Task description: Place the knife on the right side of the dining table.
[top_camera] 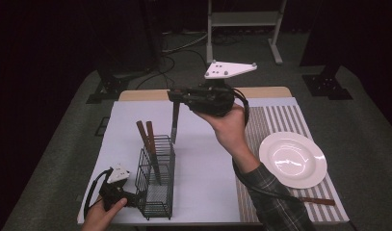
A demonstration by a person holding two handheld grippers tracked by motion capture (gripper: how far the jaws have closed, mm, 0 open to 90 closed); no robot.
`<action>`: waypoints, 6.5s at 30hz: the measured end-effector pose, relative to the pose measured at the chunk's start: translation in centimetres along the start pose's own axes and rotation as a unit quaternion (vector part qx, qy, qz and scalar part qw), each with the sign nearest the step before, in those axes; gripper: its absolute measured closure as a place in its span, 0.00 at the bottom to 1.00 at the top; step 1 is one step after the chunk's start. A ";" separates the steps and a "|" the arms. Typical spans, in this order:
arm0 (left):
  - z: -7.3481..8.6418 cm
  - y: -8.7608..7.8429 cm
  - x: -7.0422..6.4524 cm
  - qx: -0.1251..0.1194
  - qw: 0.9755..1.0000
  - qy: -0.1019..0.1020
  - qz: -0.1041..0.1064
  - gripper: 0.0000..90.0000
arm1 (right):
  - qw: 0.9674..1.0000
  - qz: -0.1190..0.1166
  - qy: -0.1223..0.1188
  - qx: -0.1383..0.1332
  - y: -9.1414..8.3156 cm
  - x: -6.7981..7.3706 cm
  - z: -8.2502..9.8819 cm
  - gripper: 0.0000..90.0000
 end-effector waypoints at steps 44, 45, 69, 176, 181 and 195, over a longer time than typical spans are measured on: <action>0.0 0.0 0.0 0.000 1.000 0.000 -0.002 0.00 | 0.974 0.218 0.061 0.002 -10.5 -12.7 7.6 0.88; 0.0 0.0 0.0 0.000 1.000 0.000 -0.002 0.00 | 0.973 0.222 0.062 0.002 -10.6 -13.1 7.9 0.88; 0.0 0.0 0.0 -0.001 1.000 0.001 -0.002 0.00 | 0.936 0.327 0.129 0.006 -13.5 -21.0 14.3 0.87; 0.0 0.0 0.0 0.000 1.000 -0.002 -0.001 0.00 | 0.860 0.403 0.298 0.099 -22.9 -26.4 28.4 0.46; 0.0 0.0 0.0 0.000 1.000 -0.001 -0.001 0.00 | 0.855 0.404 0.306 0.106 -23.0 -26.6 29.1 0.44; 0.0 0.0 0.0 0.000 1.000 -0.001 -0.001 0.00 | 0.838 0.405 0.340 0.136 -23.3 -27.0 31.0 0.39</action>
Point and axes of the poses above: each handheld gripper's, and its own axes: y roughly forward along the jaws, z roughly out of its underside, x roughly to its left, the point moved 9 cm from there along y, roughly forward along the jaws, and after that the axes turned 5 degrees about x, right-handed, at the moved point
